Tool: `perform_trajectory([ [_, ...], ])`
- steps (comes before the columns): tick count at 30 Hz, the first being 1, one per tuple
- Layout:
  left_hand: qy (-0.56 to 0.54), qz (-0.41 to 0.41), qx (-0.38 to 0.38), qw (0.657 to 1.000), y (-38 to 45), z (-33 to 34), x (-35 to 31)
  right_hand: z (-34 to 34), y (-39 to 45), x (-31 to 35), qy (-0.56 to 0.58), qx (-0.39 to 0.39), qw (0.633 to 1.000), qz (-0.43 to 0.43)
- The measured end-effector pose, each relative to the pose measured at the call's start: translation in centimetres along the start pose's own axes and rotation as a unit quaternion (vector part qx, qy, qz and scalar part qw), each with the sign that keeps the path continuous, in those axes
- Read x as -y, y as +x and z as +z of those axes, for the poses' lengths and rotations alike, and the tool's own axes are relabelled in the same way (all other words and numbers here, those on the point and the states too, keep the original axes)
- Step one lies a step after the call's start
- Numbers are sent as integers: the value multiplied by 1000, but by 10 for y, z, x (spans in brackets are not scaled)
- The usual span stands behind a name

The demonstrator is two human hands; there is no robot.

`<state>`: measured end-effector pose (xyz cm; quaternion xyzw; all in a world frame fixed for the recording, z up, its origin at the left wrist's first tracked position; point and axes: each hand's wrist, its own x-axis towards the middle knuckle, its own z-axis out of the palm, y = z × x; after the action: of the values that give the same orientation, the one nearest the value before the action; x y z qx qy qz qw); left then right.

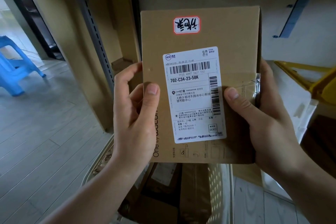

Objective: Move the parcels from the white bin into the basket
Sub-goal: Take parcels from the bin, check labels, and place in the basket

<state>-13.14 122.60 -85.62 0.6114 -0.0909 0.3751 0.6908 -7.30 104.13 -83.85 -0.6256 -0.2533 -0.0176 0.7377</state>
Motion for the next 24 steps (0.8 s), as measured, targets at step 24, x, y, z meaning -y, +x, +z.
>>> perform_trajectory([
  [24, 243, -319, 25, 916, 3, -47, 35, 5, 4, -57, -137, 27, 958, 250],
])
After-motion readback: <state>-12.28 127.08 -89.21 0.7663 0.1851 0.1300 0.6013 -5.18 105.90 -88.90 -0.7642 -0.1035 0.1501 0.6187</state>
